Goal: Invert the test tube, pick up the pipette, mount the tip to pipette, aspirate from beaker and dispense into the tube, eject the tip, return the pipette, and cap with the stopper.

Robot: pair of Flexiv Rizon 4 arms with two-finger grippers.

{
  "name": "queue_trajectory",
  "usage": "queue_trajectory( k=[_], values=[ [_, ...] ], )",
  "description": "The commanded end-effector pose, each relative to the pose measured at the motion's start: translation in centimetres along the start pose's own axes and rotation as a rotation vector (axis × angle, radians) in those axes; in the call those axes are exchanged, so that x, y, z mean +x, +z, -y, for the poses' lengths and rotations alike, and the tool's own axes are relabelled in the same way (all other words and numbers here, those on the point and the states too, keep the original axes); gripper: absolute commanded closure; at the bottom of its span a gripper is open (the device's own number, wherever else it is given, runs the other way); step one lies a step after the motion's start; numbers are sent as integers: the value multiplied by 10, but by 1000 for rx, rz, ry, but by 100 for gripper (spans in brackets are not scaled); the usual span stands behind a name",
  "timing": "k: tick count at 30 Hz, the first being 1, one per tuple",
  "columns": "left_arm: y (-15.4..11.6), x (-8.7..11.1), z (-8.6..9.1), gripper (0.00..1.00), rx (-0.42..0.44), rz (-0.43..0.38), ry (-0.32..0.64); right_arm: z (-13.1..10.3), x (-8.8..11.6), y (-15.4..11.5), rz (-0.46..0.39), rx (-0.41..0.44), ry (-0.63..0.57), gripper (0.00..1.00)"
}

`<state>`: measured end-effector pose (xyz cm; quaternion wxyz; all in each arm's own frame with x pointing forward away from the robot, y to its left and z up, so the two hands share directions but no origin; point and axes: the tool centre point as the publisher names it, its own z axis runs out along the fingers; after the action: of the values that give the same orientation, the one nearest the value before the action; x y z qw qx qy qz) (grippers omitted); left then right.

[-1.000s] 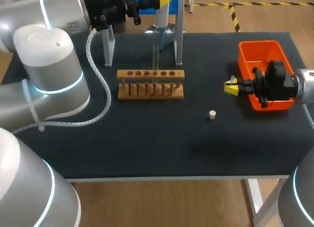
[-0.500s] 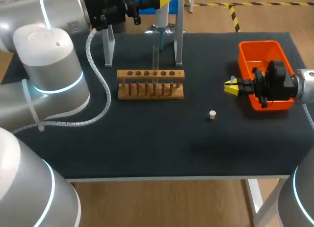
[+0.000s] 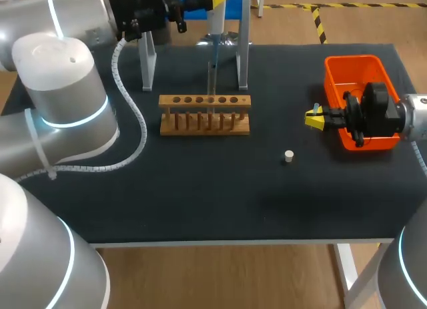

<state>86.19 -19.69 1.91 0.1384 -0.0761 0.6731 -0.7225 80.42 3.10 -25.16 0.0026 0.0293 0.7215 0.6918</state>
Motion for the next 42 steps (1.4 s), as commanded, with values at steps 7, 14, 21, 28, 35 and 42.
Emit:
queue_trajectory(
  k=[7, 14, 21, 28, 35, 42],
  values=[
    [-14, 3, -2, 100, -1, -8, 8, 0, 1, 0, 2, 1, -1, 100],
    [-15, 4, -2, 100, -6, -9, 8, 0, 1, 0, 2, 1, -1, 100],
    [-15, 4, -2, 100, -6, -9, 8, 0, 1, 0, 2, 1, -1, 100],
    [-15, 4, -2, 100, -6, -9, 8, 0, 1, 0, 2, 1, -1, 100],
    [-15, 4, -2, 100, -6, -9, 8, -2, 0, 9, -3, 8, 4, 100],
    [-15, 4, -2, 100, -6, -9, 8, -9, -3, 35, -26, 10, 10, 100]
  ],
)
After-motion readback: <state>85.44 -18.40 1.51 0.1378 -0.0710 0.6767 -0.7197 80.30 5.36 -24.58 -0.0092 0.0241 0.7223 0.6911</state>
